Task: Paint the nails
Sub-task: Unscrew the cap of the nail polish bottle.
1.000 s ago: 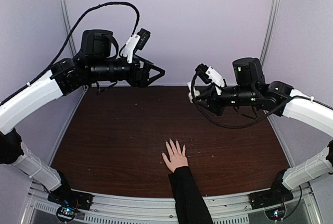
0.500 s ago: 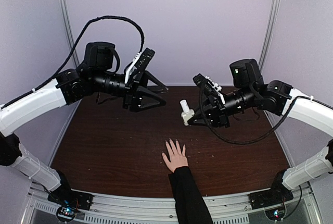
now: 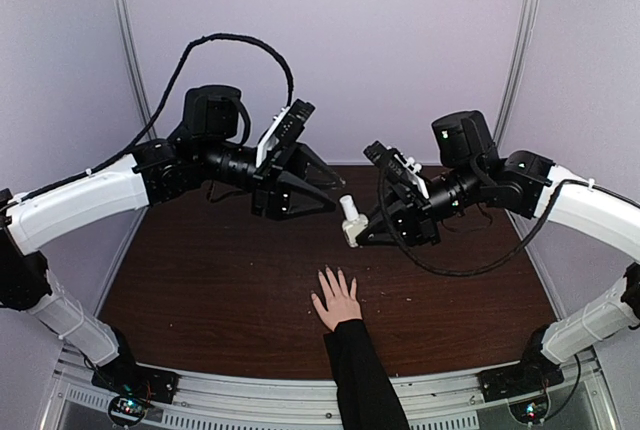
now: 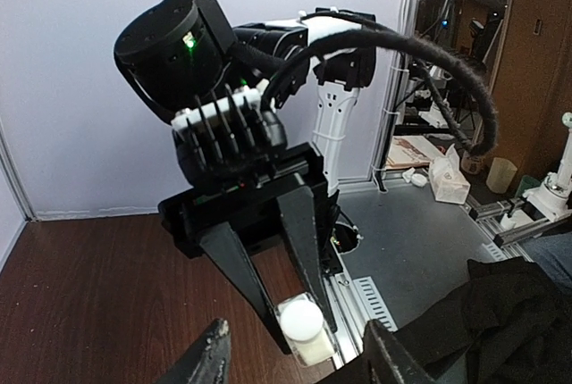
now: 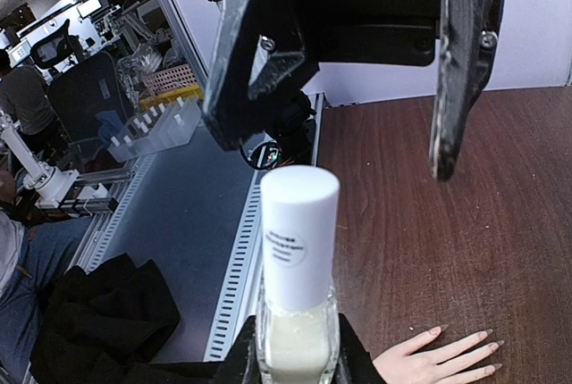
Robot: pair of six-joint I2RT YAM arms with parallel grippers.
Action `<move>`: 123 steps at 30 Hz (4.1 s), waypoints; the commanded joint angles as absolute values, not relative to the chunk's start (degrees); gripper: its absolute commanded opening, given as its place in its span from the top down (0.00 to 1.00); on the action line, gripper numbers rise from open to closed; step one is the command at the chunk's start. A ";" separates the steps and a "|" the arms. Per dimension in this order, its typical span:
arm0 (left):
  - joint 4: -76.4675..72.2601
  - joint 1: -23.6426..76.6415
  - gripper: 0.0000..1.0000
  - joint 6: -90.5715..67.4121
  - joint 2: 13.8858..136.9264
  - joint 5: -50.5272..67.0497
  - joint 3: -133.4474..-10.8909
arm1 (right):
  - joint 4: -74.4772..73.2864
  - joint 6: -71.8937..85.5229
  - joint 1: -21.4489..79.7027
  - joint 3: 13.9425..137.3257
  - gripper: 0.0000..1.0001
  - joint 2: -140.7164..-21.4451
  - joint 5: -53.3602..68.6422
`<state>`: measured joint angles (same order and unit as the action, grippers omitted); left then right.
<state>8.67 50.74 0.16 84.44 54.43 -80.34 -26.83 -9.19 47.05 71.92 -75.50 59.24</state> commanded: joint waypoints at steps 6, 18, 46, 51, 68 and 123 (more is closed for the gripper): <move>2.67 51.83 0.56 1.04 86.81 57.30 -81.56 | -25.84 -8.13 47.87 74.00 1.00 -76.16 62.09; 1.43 53.08 0.65 0.56 87.89 58.78 -81.56 | -24.52 -7.32 47.90 73.91 1.00 -76.20 62.89; 4.26 53.11 1.00 -2.32 90.02 48.42 -85.27 | -24.41 -9.64 46.76 73.45 1.00 -74.27 51.47; 5.38 53.12 1.00 -2.64 90.00 44.05 -85.30 | -24.37 -10.59 46.76 73.78 1.00 -73.92 47.05; 3.95 53.17 1.00 -9.93 90.80 25.11 -84.51 | -22.39 -10.81 46.76 72.57 1.00 -72.47 26.67; -4.19 51.39 0.45 -3.60 85.18 55.11 -78.65 | -23.51 -8.97 46.58 74.31 1.00 -74.38 58.50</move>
<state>-0.19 50.41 -3.51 83.05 51.62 -77.19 -23.00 -8.88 46.09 72.07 -73.65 54.87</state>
